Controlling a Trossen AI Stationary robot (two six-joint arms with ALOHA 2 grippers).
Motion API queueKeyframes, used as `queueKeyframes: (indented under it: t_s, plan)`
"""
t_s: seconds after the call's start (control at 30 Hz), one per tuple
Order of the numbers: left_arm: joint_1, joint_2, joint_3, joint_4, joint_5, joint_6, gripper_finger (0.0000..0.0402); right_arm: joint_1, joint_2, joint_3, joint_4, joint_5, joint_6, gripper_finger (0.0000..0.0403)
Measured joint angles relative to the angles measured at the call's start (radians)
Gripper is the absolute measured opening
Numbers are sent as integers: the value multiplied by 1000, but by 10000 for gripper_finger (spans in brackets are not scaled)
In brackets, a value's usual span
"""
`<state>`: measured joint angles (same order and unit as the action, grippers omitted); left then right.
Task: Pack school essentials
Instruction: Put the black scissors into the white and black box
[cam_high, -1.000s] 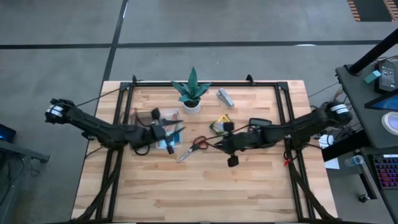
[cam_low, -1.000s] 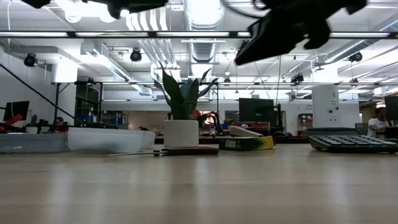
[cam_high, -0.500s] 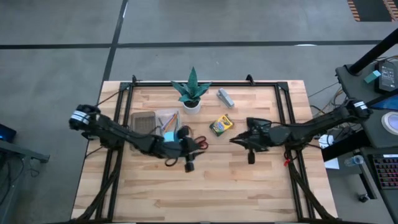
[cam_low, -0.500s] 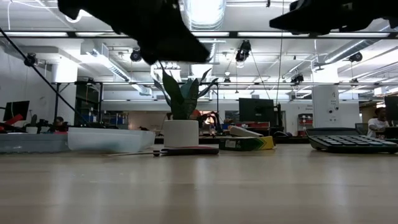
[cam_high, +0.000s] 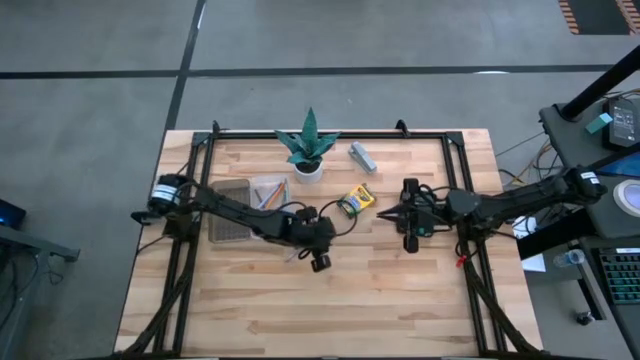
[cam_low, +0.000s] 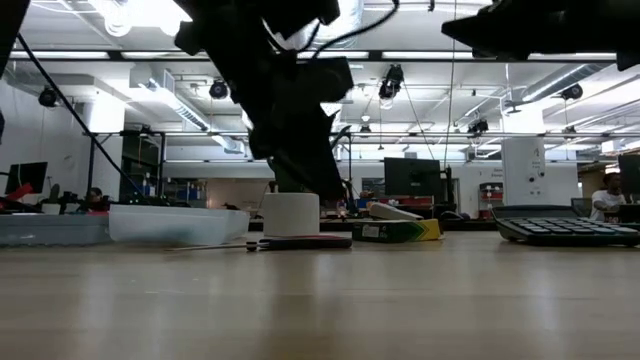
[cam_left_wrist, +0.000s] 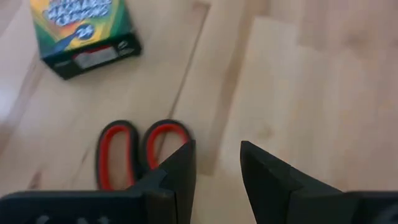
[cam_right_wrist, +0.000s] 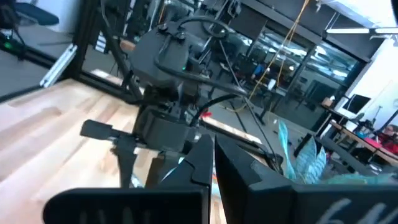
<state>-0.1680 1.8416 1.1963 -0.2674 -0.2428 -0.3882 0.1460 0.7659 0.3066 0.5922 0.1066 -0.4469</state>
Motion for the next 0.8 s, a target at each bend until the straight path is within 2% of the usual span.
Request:
queueKeyframes:
  t_s: [0.2, 0.37, 0.57, 0.8]
  plan:
    - [47, 28, 45, -85, 0, 15, 120, -12, -17, -2, -68, 0, -15, 9]
    - [63, 48, 43, -89, 1, 53, 177, -14, -27, -2, -76, 0, -20, 9]
    - [65, 71, 41, -79, -91, 122, 239, -16, -26, -2, -99, 0, -37, 9]
    - [84, 71, 41, -58, -107, 133, 246, -16, -28, -2, -106, 0, -41, 9]
